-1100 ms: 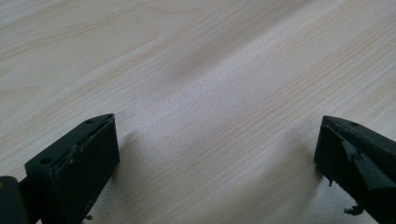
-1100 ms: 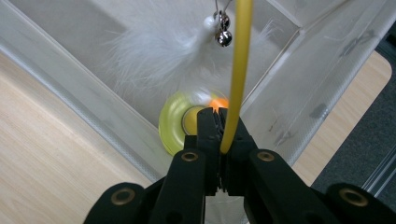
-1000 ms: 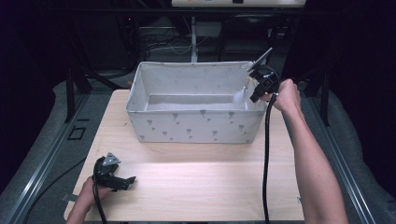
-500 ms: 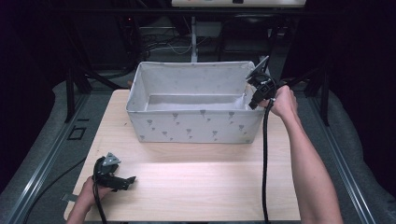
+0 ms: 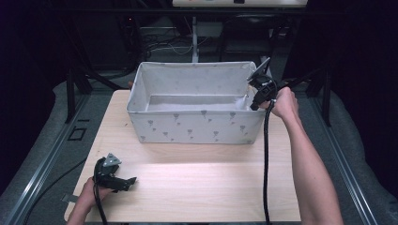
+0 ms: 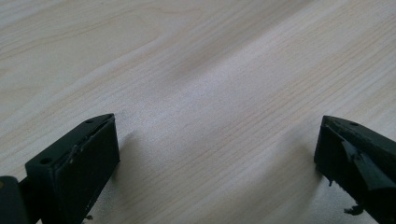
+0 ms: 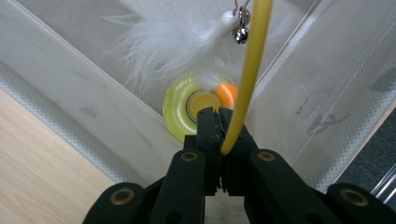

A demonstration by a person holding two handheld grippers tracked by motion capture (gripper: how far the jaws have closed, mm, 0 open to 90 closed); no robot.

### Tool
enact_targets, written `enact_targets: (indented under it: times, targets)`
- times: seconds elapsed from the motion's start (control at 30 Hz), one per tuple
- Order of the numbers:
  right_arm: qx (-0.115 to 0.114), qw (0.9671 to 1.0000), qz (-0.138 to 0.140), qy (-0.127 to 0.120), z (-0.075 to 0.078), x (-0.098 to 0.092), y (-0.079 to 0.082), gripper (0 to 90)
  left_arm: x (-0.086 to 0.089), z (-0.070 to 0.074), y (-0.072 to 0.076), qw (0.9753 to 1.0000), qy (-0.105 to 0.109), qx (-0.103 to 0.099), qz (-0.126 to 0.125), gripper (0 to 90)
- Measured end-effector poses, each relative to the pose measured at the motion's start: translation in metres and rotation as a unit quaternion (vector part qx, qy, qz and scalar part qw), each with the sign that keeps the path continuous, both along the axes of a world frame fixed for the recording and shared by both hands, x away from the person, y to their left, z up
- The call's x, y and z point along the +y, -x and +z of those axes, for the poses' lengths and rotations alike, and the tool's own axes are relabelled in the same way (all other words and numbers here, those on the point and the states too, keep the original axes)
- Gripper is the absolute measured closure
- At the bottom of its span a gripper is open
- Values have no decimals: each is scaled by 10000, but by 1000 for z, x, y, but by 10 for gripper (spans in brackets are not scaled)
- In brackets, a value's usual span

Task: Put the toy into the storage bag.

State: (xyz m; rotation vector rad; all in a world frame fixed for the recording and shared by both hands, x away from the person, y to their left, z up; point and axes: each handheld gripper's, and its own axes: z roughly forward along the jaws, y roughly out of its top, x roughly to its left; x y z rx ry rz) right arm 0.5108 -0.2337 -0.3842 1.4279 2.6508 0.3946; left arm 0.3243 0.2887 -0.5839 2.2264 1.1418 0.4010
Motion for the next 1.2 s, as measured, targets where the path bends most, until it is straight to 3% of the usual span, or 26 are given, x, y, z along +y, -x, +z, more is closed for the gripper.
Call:
enact_targets:
  times: [0.3, 0.8, 1.07, 1.2]
  targets:
    - [-146, 9998, -39, -106, 10, -4, 4, 806, 0, 0, 0, 10000, 2, 0, -4, 0]
    - [-769, 9958, -107, -484, 63, -10, 26, 376, 0, 0, 0, 10000, 3, 2, 2, 0]
    - [-912, 9949, 168, -400, 83, 4, 49, 193, 0, 0, 0, 10000, 0, -7, 5, 0]
    - [-1005, 9935, 388, -359, 89, 15, 63, 147, 0, 0, 0, 10000, 5, -4, 20, 0]
